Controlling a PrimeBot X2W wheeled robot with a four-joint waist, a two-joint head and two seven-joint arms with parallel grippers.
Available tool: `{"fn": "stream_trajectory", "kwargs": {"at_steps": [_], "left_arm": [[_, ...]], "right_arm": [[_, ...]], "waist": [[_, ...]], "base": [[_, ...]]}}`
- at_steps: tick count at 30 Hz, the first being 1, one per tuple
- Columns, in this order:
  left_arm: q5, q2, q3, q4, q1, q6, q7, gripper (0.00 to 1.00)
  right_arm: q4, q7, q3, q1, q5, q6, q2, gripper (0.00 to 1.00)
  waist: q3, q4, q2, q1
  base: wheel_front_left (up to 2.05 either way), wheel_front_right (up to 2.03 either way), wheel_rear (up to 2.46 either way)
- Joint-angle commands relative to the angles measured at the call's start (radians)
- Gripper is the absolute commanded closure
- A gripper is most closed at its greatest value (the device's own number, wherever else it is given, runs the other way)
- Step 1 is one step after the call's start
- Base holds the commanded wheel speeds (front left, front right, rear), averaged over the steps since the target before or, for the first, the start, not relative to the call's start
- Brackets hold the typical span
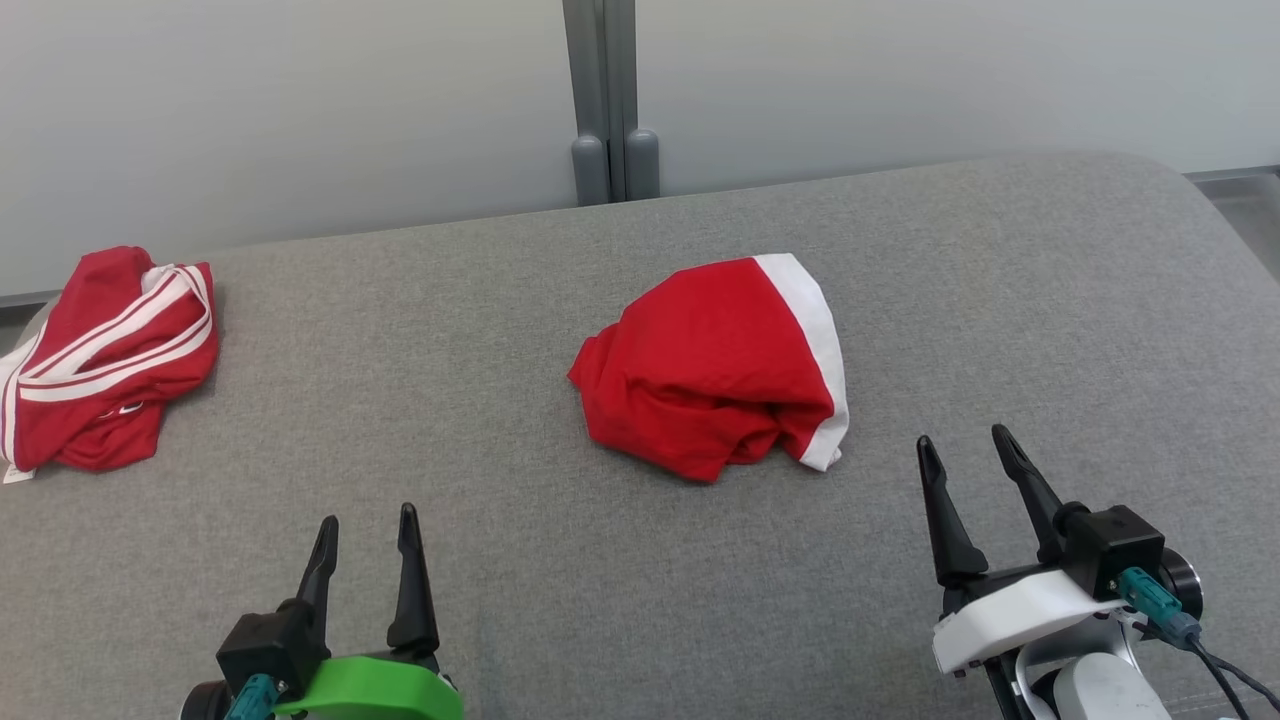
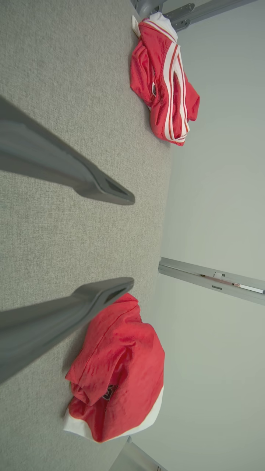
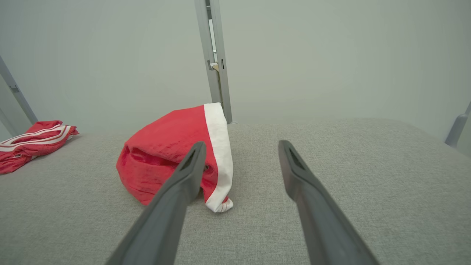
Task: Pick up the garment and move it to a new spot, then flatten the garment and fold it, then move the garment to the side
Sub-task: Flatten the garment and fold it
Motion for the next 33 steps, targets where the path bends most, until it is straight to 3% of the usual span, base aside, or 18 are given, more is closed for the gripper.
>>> {"fn": "stream_trajectory", "kwargs": {"at_steps": [1,14,20,26,33], "left_arm": [[-0.004,0.000,0.000,0.002,0.013,0.002,-0.001,0.00],[-0.006,0.000,-0.014,0.014,0.003,-0.001,-0.001,0.00],[0.001,0.001,-0.023,0.009,-0.023,-0.001,-0.001,0.00],[-0.004,0.001,-0.043,0.012,-0.047,0.002,-0.001,0.00],[-0.011,0.001,-0.073,0.019,-0.081,0.005,0.000,0.00]], "right_arm": [[0.002,-0.003,0.001,-0.008,0.005,0.000,-0.002,0.00],[0.028,-0.003,-0.008,-0.020,0.000,0.000,-0.002,0.00],[0.115,0.001,-0.043,-0.147,-0.023,0.000,-0.003,0.00],[0.261,0.123,-0.058,-0.373,-0.063,0.000,-0.002,0.00],[0.461,0.309,-0.009,-0.559,-0.056,-0.001,-0.028,0.00]], "waist": [[0.001,0.000,0.0000,0.0000],[0.013,0.017,0.0000,0.0000],[0.046,0.041,0.0000,0.0000],[0.088,0.079,0.0000,0.0000],[0.139,0.140,0.0000,0.0000]], "base": [[0.00,0.00,0.00],[0.00,0.00,0.00],[0.00,0.00,0.00],[0.00,0.00,0.00],[0.00,0.00,0.00]]}}
